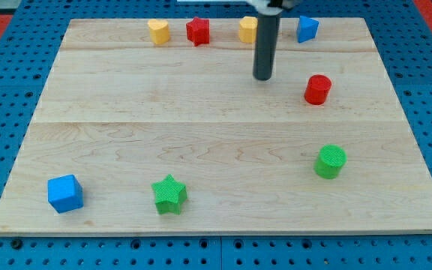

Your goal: Place the red circle closer to the yellow heart

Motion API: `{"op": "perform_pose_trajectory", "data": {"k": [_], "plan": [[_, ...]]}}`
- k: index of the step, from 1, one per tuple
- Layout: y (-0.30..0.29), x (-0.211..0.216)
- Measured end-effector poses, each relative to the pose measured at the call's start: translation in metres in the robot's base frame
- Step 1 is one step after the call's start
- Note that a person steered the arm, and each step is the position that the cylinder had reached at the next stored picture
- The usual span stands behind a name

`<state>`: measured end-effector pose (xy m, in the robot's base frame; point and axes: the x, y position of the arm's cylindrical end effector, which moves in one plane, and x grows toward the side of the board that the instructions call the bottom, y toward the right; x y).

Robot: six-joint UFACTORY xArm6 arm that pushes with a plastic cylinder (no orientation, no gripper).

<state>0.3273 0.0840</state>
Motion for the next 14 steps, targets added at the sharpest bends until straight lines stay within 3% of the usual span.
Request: {"op": "perform_pose_trajectory", "data": {"k": [1, 2, 3, 5, 7, 10, 12, 14], "plan": [[0.058, -0.014], [0.138, 0.006], [0.127, 0.052], [-0.053, 0.051], [-0.177, 0.05], [-0.234, -0.02], [-0.274, -0.022], [-0.275, -0.039]]}}
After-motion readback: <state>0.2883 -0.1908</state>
